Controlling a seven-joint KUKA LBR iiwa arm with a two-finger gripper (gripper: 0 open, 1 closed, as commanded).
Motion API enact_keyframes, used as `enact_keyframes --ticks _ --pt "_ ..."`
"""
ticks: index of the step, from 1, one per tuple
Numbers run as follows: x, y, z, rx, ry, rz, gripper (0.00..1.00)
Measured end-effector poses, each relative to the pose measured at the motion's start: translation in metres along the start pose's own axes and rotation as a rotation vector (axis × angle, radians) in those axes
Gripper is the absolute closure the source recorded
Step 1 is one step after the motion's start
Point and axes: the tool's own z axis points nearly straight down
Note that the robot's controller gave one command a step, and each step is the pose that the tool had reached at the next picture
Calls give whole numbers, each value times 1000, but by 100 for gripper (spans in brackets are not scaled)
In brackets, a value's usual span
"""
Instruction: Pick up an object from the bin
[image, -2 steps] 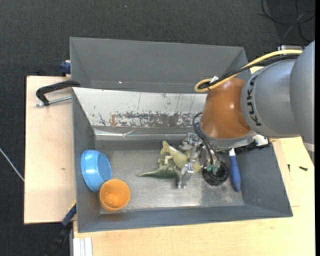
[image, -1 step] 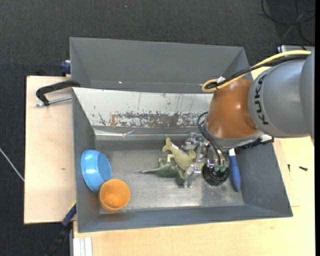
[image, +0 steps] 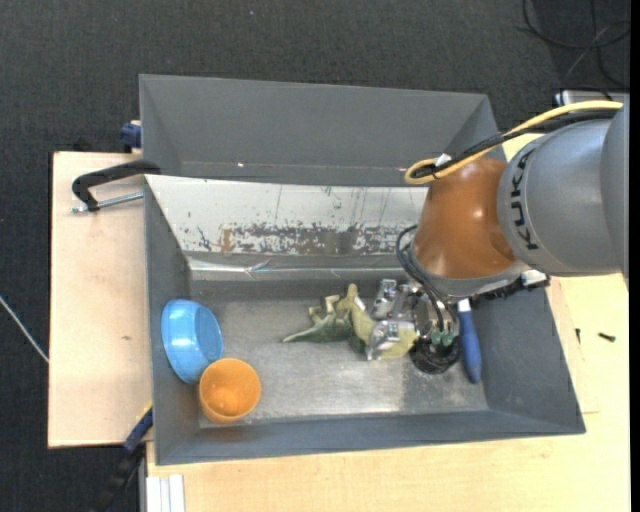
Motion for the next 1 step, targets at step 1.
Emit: enact_keyframes --ticks 1 --pt "-14 -18 -152 3 -21 -20 100"
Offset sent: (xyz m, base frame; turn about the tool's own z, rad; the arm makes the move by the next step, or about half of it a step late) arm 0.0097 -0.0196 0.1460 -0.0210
